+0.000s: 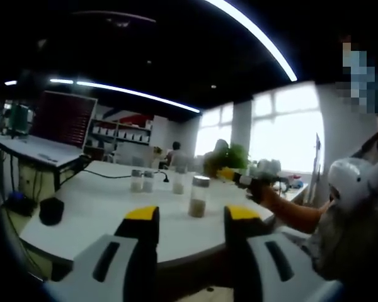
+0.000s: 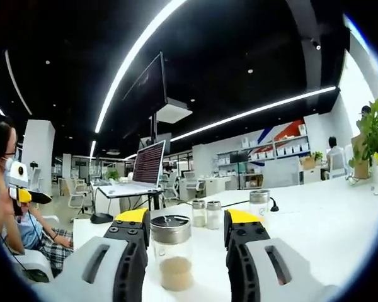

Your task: Rotate the seasoning bottle until the label or dispensing opening points toward the visible target arrow and the bottle remains upright within the marked orientation range

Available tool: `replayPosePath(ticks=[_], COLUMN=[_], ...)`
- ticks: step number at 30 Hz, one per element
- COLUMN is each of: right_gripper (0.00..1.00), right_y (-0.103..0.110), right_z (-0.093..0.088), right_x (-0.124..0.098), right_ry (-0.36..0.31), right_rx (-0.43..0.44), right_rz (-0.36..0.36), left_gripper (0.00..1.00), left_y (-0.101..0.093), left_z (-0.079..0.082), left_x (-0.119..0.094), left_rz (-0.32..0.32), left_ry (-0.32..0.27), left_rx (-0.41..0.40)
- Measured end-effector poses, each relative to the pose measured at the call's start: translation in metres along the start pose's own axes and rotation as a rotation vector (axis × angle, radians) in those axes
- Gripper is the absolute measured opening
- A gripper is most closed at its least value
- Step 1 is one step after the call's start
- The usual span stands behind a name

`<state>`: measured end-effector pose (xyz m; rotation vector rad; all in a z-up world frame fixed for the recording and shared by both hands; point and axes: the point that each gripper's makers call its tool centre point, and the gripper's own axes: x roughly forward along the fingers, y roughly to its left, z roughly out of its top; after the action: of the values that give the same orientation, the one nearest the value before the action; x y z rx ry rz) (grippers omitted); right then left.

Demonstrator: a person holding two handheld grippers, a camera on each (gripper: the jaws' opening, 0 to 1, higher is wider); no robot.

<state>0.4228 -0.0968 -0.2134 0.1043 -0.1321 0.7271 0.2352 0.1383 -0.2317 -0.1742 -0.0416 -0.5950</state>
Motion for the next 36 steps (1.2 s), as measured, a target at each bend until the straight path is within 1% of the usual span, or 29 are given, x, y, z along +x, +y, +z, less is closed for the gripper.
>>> replayPosePath(ticks=[2,4,6,8,10,11,14,16,17,21,27,32,36], right_gripper=[0.48,0.49,0.5,0.49,0.49,0.49,0.47,0.39,0.38,0.45,0.45,0.45,0.43], right_y=[0.001,0.01,0.016,0.017,0.016,0.016,0.019,0.022,0.023,0.025,0.019,0.019,0.02], right_z=[-0.002,-0.007,-0.013,-0.017,-0.016,-0.015,-0.016,-0.022,-0.024,-0.03,-0.032,-0.03,-0.031], right_x=[0.0,0.002,0.006,0.01,0.015,0.017,0.021,0.023,0.025,0.031,0.037,0.035,0.036], right_ry=[0.002,0.002,0.017,0.042,0.042,0.042,0.049,0.077,0.08,0.092,0.104,0.094,0.107], right_rx=[0.009,0.015,-0.016,-0.057,-0.099,-0.103,-0.079,-0.096,-0.097,-0.065,-0.064,-0.05,-0.058], right_rz=[-0.016,-0.018,-0.041,-0.057,-0.068,-0.07,-0.049,-0.041,-0.038,-0.024,-0.029,-0.019,-0.014], left_gripper=[0.43,0.43,0.43,0.43,0.43,0.43,0.43,0.43,0.43,0.43,0.43,0.43,0.43], left_y=[0.001,0.0,-0.002,-0.004,-0.006,-0.005,-0.003,-0.001,0.0,0.001,0.002,0.003,0.003], left_z=[0.0,-0.002,-0.005,-0.007,-0.006,-0.006,-0.005,-0.005,-0.005,-0.005,-0.003,-0.001,-0.003], left_x=[0.001,0.003,0.006,0.006,0.004,0.003,0.0,0.0,0.0,-0.002,-0.005,-0.006,-0.007], left_rz=[0.001,-0.002,-0.008,-0.016,-0.019,-0.019,-0.014,-0.005,-0.002,0.001,0.011,0.014,0.015], left_ry=[-0.003,-0.001,0.009,0.02,0.023,0.022,0.017,0.016,0.015,0.016,0.024,0.018,0.022], left_rx=[-0.005,-0.009,-0.009,-0.003,0.003,0.005,0.006,0.004,0.002,0.002,0.023,0.023,0.026])
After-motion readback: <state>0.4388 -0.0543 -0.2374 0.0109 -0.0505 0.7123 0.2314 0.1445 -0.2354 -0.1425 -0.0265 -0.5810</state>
